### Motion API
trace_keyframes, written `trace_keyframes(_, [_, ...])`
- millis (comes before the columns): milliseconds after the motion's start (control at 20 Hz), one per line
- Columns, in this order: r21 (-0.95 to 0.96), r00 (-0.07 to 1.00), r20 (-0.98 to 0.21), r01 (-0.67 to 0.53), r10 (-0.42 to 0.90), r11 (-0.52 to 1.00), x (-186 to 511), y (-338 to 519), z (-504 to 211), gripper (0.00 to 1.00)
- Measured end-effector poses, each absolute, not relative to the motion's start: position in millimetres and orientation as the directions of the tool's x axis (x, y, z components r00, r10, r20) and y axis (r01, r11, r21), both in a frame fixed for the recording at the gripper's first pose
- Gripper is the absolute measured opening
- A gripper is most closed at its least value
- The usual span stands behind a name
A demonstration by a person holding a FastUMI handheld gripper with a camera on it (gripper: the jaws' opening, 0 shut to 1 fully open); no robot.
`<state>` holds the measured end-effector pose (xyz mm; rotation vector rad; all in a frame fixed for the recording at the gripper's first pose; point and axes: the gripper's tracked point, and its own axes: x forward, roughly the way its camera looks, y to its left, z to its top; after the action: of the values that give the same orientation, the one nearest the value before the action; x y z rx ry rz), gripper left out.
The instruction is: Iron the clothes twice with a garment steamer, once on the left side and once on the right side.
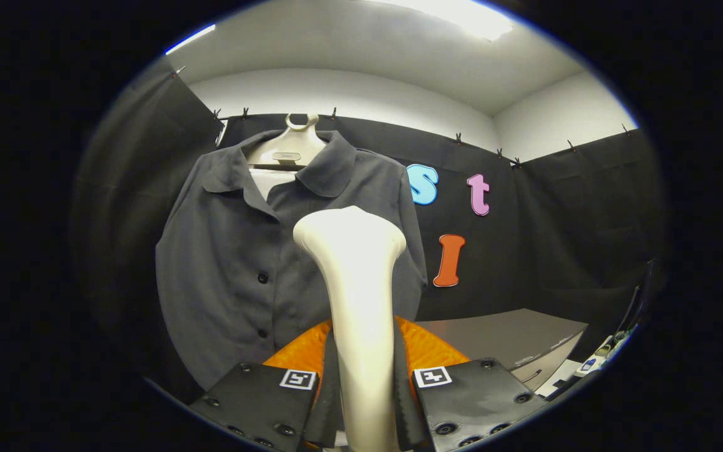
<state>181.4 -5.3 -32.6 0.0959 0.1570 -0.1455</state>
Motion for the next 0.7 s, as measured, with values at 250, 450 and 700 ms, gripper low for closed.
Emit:
trace_keyframes(250, [0.081, 0.973, -0.181, 0.159, -0.142, 0.984, 180, -9, -54, 0.43])
trace_keyframes(450, [0.075, 0.97, -0.196, 0.159, -0.142, 0.984, 167, -6, -67, 0.43])
trace_keyframes(700, [0.044, 0.962, -0.246, 0.132, -0.118, 0.99, 150, 4, -87, 0.43])
